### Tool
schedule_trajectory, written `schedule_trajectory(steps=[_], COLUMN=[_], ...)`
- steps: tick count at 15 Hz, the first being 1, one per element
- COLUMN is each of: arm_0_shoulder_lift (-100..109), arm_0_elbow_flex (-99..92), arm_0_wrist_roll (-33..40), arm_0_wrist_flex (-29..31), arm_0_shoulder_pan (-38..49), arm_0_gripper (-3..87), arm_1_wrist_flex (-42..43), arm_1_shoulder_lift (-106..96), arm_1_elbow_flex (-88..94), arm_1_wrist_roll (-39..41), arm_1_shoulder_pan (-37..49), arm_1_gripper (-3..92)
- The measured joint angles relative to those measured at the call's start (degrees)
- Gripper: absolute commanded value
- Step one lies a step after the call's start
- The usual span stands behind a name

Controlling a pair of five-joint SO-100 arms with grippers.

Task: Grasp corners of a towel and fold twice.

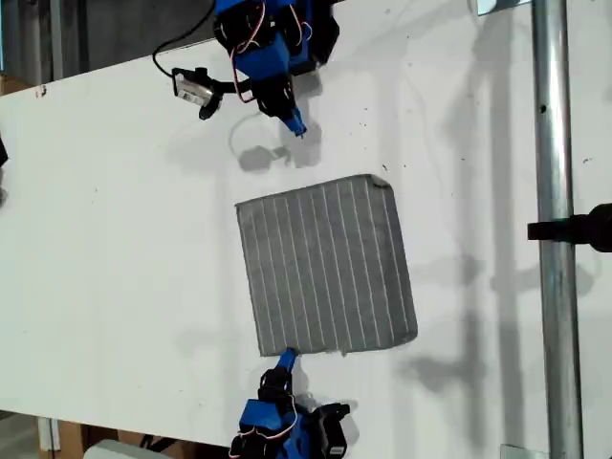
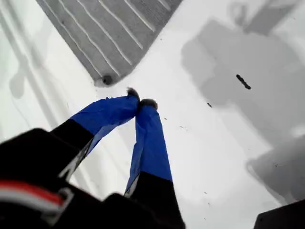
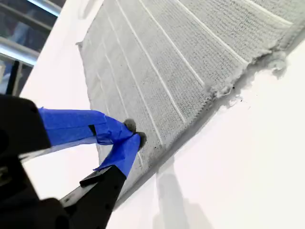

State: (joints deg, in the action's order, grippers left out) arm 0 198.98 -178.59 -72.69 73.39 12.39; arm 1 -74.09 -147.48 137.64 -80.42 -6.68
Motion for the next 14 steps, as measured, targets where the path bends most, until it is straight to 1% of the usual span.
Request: schedule_trajectory(steps=[3, 6, 8, 9, 10, 11, 12, 14], arm_0_shoulder_lift=[0.00, 0.00, 0.00, 0.00, 0.00, 0.00, 0.00, 0.00], arm_0_elbow_flex=[0.00, 0.00, 0.00, 0.00, 0.00, 0.00, 0.00, 0.00], arm_0_wrist_roll=[-0.62, -0.62, -0.62, -0.62, -0.62, -0.62, -0.62, -0.62], arm_0_wrist_flex=[0.00, 0.00, 0.00, 0.00, 0.00, 0.00, 0.00, 0.00], arm_0_shoulder_pan=[0.00, 0.00, 0.00, 0.00, 0.00, 0.00, 0.00, 0.00], arm_0_gripper=[-2.7, -2.7, -2.7, -2.7, -2.7, -2.7, -2.7, -2.7], arm_1_wrist_flex=[-0.09, -5.45, -4.48, -3.60, -3.25, -2.99, -2.29, -1.58], arm_1_shoulder_lift=[28.56, 52.21, 60.82, 61.70, 61.87, 61.87, 61.87, 61.87], arm_1_elbow_flex=[-22.41, -45.09, -54.14, -55.02, -55.63, -56.07, -56.43, -56.51], arm_1_wrist_roll=[5.98, 11.16, 12.39, 12.39, 12.39, 12.39, 12.39, 13.62], arm_1_shoulder_pan=[-5.89, -12.30, -14.85, -15.47, -15.73, -15.91, -16.17, -16.35], arm_1_gripper=[-0.1, -0.1, -0.1, -0.1, 2.2, 27.3, 37.7, 42.1])
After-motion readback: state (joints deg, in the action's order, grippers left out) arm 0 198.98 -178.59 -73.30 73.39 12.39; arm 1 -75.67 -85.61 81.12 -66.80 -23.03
